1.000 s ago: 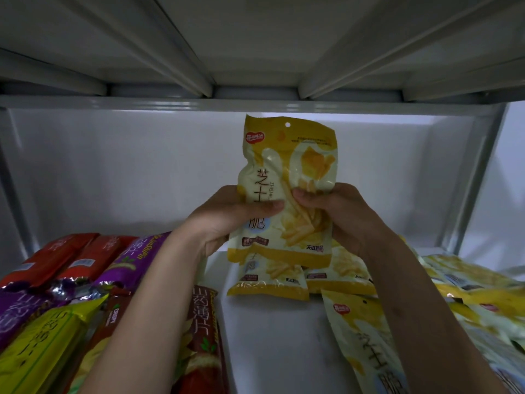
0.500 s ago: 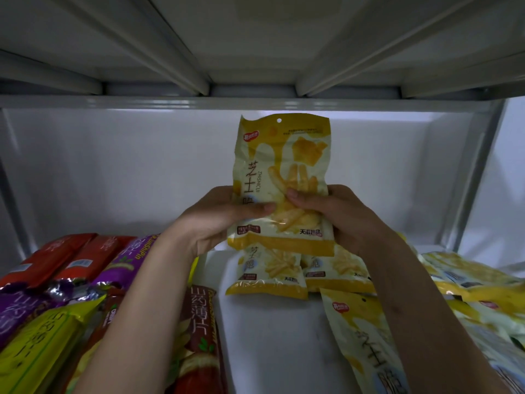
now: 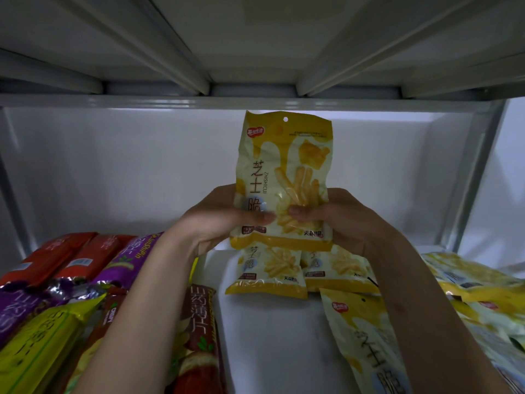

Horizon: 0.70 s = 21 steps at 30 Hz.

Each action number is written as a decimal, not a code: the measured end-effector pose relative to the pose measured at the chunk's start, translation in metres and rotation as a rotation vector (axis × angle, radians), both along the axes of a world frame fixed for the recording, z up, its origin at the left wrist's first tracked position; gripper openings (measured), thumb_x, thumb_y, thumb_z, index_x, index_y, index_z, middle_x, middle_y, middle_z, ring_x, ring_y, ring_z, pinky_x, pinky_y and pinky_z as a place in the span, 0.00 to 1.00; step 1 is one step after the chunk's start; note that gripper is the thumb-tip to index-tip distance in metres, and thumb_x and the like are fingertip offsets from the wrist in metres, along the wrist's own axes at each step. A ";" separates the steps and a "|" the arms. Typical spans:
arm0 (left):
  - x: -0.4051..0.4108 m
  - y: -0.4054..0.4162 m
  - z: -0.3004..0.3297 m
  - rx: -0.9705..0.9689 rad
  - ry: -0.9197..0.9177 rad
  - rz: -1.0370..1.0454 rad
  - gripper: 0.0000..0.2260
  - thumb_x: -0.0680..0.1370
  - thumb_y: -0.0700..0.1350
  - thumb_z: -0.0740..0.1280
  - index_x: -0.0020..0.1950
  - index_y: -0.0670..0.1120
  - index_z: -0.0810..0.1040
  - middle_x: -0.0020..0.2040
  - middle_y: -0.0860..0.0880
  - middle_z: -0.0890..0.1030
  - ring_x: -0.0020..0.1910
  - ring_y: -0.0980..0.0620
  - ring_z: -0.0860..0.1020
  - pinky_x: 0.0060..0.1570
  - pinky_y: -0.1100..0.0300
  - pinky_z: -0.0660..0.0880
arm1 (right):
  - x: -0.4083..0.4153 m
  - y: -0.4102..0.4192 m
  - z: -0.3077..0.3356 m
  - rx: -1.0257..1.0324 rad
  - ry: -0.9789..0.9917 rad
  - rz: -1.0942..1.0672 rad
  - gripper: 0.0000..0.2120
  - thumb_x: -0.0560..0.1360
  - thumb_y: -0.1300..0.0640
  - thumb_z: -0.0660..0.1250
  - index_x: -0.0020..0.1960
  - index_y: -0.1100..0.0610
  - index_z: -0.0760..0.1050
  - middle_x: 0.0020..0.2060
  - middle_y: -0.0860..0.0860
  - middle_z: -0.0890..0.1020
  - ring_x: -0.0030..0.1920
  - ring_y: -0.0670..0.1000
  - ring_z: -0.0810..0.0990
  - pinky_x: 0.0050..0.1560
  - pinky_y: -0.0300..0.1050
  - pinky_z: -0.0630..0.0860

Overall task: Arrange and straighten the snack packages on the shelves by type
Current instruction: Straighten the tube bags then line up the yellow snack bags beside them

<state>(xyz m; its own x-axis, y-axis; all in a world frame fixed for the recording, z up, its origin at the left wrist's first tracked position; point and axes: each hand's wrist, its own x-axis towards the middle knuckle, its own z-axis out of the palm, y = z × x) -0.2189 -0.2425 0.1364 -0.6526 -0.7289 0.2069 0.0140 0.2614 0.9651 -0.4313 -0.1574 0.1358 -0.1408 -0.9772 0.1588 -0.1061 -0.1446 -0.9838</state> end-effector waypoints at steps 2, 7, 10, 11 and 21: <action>0.001 0.000 0.001 -0.001 -0.010 0.035 0.22 0.72 0.33 0.77 0.65 0.41 0.82 0.58 0.42 0.87 0.58 0.41 0.86 0.64 0.42 0.79 | 0.000 -0.001 0.000 0.022 -0.007 0.024 0.23 0.67 0.59 0.79 0.61 0.61 0.83 0.55 0.57 0.88 0.58 0.58 0.87 0.65 0.62 0.80; 0.002 0.001 0.001 0.044 -0.031 0.020 0.18 0.75 0.34 0.75 0.64 0.40 0.82 0.58 0.42 0.87 0.58 0.43 0.85 0.64 0.44 0.80 | 0.001 0.002 0.002 0.066 -0.066 0.096 0.20 0.74 0.58 0.75 0.64 0.64 0.81 0.57 0.60 0.87 0.58 0.60 0.87 0.61 0.59 0.82; 0.005 0.004 0.002 0.107 -0.050 -0.052 0.18 0.76 0.35 0.73 0.65 0.38 0.81 0.59 0.39 0.86 0.59 0.40 0.85 0.58 0.48 0.83 | 0.002 0.001 0.003 0.010 -0.151 0.005 0.23 0.73 0.49 0.76 0.63 0.62 0.82 0.55 0.59 0.88 0.55 0.59 0.88 0.58 0.57 0.83; 0.006 0.006 0.003 0.114 -0.062 -0.068 0.18 0.76 0.37 0.74 0.65 0.38 0.81 0.59 0.39 0.86 0.58 0.41 0.85 0.56 0.50 0.84 | 0.002 -0.001 0.002 -0.026 -0.186 -0.056 0.22 0.74 0.50 0.77 0.62 0.62 0.82 0.54 0.58 0.88 0.54 0.59 0.88 0.57 0.57 0.83; 0.009 0.005 0.002 0.180 -0.038 0.007 0.20 0.74 0.44 0.75 0.63 0.36 0.82 0.57 0.39 0.86 0.58 0.41 0.86 0.58 0.47 0.82 | -0.004 -0.002 0.000 -0.061 -0.163 -0.086 0.18 0.72 0.59 0.79 0.60 0.62 0.84 0.53 0.57 0.88 0.54 0.59 0.88 0.58 0.58 0.83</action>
<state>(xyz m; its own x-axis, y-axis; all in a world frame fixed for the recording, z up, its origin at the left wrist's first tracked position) -0.2096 -0.2376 0.1387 -0.6523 -0.7564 0.0480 -0.0247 0.0845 0.9961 -0.4351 -0.1593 0.1362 -0.2523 -0.9497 0.1854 0.0391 -0.2015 -0.9787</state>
